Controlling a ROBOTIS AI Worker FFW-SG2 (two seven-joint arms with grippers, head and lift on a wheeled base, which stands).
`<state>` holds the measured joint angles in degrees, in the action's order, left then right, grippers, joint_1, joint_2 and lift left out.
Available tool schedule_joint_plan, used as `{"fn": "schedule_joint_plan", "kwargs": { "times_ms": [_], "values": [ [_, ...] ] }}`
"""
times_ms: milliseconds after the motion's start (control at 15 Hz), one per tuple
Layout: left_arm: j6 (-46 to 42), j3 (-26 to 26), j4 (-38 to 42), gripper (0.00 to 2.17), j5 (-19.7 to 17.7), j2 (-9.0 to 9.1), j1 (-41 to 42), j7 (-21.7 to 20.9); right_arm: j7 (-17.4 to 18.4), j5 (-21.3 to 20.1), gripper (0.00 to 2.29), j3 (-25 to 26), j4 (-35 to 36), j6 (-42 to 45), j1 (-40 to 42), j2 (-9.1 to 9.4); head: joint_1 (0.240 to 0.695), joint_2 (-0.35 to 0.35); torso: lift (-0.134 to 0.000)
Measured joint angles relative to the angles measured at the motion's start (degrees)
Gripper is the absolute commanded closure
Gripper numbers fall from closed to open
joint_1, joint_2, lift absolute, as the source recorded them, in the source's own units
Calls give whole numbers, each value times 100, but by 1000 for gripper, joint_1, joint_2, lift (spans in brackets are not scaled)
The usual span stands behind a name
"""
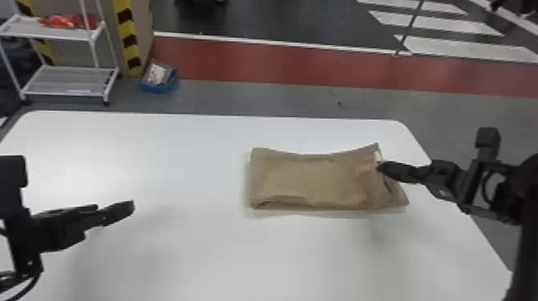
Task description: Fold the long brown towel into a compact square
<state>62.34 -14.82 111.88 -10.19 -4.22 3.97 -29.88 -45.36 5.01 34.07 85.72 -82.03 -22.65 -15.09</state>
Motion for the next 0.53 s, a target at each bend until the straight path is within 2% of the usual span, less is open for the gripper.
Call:
{"fn": "schedule_joint_plan", "kwargs": {
  "times_ms": [200, 533],
  "values": [
    [-12, -30, 6, 80, 0, 0, 30, 3, 35, -3, 1183, 288, -292, 162, -93, -164, 695, -212, -120],
    [-15, 1, 7, 80, 4, 0, 29, 1, 107, -114, 1183, 129, -710, 658, 0, -175, 695, -220, -120]
  ]
}}
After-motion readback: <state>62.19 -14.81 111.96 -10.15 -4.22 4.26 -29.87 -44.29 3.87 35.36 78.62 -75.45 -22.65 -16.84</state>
